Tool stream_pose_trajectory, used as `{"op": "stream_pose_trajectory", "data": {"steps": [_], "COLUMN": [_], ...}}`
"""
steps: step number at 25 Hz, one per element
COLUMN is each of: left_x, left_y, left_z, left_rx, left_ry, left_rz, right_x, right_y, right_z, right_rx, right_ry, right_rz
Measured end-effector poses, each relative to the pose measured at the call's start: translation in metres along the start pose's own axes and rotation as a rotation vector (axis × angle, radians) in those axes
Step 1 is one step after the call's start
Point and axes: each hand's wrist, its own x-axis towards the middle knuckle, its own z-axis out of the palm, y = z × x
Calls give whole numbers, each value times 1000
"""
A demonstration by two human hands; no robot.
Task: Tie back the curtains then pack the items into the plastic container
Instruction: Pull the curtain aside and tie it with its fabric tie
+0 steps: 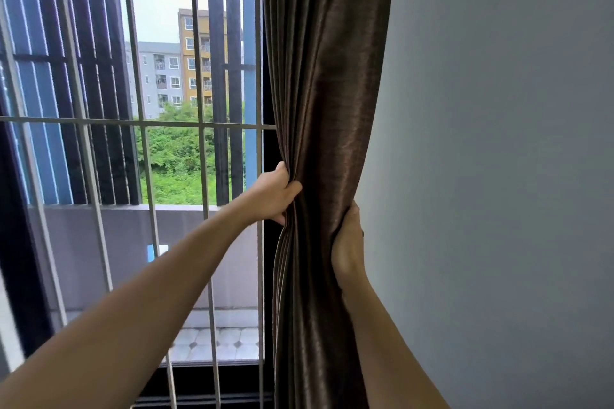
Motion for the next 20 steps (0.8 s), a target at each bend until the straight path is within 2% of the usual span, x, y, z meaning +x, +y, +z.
{"op": "stream_pose_trajectory", "data": {"steps": [4, 7, 10, 13, 20], "left_x": [11, 15, 13, 13, 10], "left_y": [20, 35, 44, 52, 65], "left_z": [-12, -14, -8, -4, -5], "left_rx": [264, 382, 370, 397, 368], "left_ry": [-170, -234, -240, -214, -154], "left_rz": [63, 77, 116, 157, 180], "right_x": [2, 2, 2, 3, 3], "right_y": [18, 36, 43, 40, 41], "right_z": [13, 26, 28, 23, 30], "right_rx": [153, 61, -63, -95, -130], "right_ry": [-100, -34, 18, -32, 44], "right_rz": [-116, -169, -234, -312, -247]}}
